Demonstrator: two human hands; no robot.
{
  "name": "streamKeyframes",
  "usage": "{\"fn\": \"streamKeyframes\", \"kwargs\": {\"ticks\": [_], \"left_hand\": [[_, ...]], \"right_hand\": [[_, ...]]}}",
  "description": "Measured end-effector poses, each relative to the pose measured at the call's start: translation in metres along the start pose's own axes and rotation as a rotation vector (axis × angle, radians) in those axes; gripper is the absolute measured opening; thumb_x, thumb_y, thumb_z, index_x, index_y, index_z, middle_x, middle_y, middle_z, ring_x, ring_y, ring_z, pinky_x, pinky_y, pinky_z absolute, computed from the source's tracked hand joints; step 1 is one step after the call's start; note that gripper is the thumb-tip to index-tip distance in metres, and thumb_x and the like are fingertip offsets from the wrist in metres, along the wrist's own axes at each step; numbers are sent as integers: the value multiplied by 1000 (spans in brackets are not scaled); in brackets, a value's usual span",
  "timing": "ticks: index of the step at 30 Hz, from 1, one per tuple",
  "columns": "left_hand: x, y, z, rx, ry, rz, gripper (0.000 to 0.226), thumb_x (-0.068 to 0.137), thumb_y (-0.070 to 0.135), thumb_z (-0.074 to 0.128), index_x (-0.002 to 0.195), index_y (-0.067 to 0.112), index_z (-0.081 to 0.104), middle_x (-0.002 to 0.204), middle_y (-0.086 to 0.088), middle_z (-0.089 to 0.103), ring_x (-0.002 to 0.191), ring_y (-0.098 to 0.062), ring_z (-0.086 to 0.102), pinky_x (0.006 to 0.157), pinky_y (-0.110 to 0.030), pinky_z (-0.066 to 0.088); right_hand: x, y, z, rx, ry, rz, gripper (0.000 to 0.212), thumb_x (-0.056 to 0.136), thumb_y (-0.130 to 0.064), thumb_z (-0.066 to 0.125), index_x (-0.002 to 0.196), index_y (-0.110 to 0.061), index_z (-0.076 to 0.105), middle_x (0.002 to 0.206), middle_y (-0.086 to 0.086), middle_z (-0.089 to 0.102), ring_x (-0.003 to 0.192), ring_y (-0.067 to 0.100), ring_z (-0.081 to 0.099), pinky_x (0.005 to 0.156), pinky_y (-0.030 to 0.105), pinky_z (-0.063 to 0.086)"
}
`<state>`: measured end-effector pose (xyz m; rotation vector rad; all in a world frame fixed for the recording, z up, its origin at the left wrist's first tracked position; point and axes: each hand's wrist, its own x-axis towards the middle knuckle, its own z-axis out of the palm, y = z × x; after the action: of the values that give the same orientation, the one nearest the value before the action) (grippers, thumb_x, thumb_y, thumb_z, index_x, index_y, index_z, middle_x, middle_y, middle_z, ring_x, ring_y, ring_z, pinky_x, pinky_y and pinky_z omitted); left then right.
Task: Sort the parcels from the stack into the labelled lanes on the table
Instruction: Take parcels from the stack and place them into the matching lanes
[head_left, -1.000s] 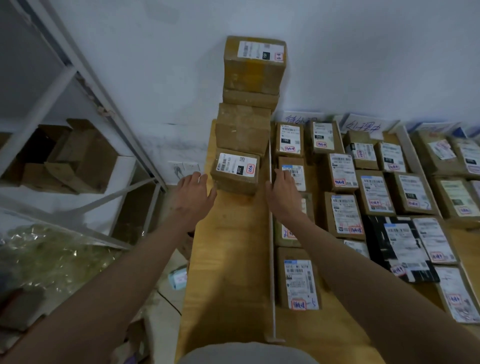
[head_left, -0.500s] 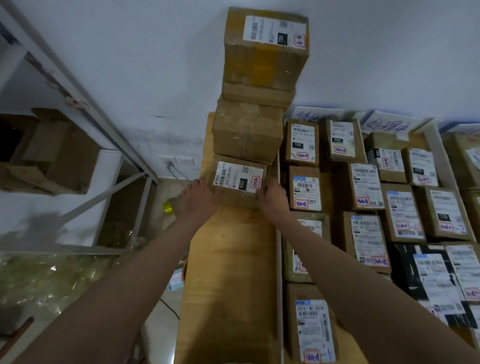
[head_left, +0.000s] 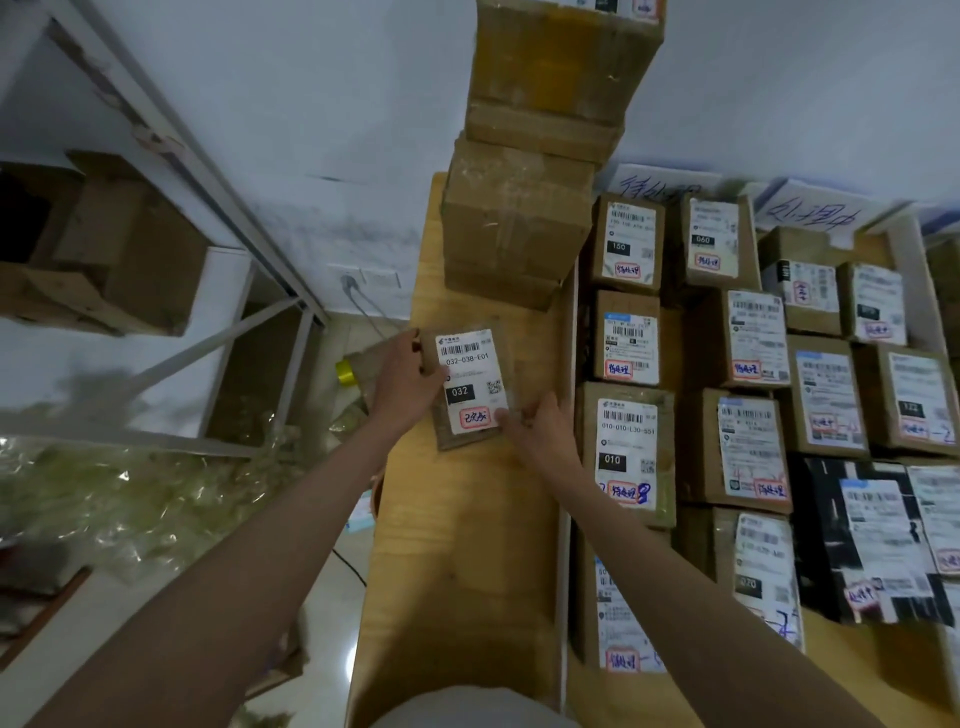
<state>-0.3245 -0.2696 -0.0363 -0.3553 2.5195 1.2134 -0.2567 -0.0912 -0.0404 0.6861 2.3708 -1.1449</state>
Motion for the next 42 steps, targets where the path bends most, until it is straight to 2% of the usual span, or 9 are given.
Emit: {"fn": "streamKeyframes", "kwargs": {"ticks": [4,7,11,16,20,24,30,35,42], "left_hand": [[-9,3,-4,80,-75,74,40,92,23,65,130,21,53,129,3,62,111,-21,63,89,-42,53],[-17,5,-11,224,-113,141,40,95,30,58,134,25,50,132,-1,61,122,-26,57,96,-47,50],[-36,1,-21,440,-73,146,44,104,31,42,142,8,42,140,-19,51,126,-37,49,99,-45,41],[-56,-10,-38,608,32,287,63,94,50,21,133,10,51,132,-13,60,119,-29,55,103,-45,44],[-85,12,-52,732,95,367,56,102,44,37,148,11,41,150,-10,46,138,-26,42,117,-43,28],[-109,37,-53,810,116,455,58,103,48,31,150,14,37,154,-8,40,142,-25,35,120,-42,20],[-150,78,-29,847,101,593,57,103,46,34,147,12,42,152,-9,43,141,-26,37,119,-42,21],[-185,103,5,853,86,706,53,102,43,38,141,9,50,147,-12,48,136,-28,43,116,-43,26],[-236,133,64,847,44,806,57,103,46,30,147,13,43,151,-9,44,139,-25,38,118,-41,24]], "right_hand": [[0,-1,5,-14,-55,-13,56,95,-36,61,137,-3,45,133,16,57,122,33,54,101,44,47],[1,0,6,-56,-110,11,45,94,-41,61,126,-8,61,124,12,64,111,26,62,96,43,53],[-6,-2,2,-42,-124,28,34,95,-33,63,112,-4,67,114,9,69,98,21,68,83,33,59],[-31,-13,-16,-33,-87,-14,33,96,-32,61,108,-2,67,110,8,71,93,19,69,73,28,59],[-57,-24,-46,10,-16,-67,30,97,-32,59,102,-3,66,104,6,71,88,18,69,74,30,60],[-87,-28,-85,57,81,-83,32,97,-35,59,102,-5,66,101,6,72,87,17,68,77,32,59],[-134,0,-139,118,205,-84,22,99,-29,57,101,-9,64,94,0,67,72,6,62,53,15,48],[-166,46,-174,148,294,-33,36,95,-35,59,106,-2,67,103,10,70,94,24,67,87,43,58],[-211,123,-224,226,396,10,28,97,-30,59,94,-2,65,92,8,67,77,18,64,66,29,54]]}}
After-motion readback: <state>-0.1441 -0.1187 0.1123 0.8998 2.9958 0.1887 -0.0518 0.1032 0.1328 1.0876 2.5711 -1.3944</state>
